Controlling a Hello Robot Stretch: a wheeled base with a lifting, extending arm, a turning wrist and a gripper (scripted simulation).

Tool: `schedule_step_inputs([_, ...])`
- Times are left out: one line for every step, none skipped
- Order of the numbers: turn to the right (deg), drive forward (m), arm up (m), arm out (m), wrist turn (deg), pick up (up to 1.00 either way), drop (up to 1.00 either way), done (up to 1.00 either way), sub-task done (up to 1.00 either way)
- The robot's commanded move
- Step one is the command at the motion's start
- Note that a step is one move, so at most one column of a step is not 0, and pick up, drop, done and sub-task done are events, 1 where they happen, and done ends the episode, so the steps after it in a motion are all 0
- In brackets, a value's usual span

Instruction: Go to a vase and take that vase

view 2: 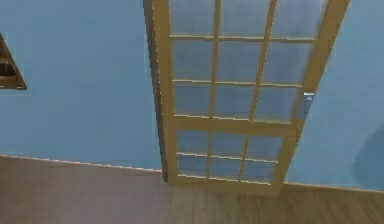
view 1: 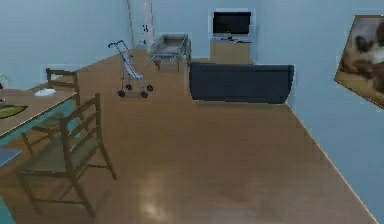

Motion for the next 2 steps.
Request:
schedule_step_inputs([0.0, 0.80, 0.00, 0.00, 0.0, 0.00, 0.00, 0.00, 0.00])
schedule_step_inputs([-24.0, 0.00, 0.00, 0.00, 0.0, 0.00, 0.00, 0.00, 0.00])
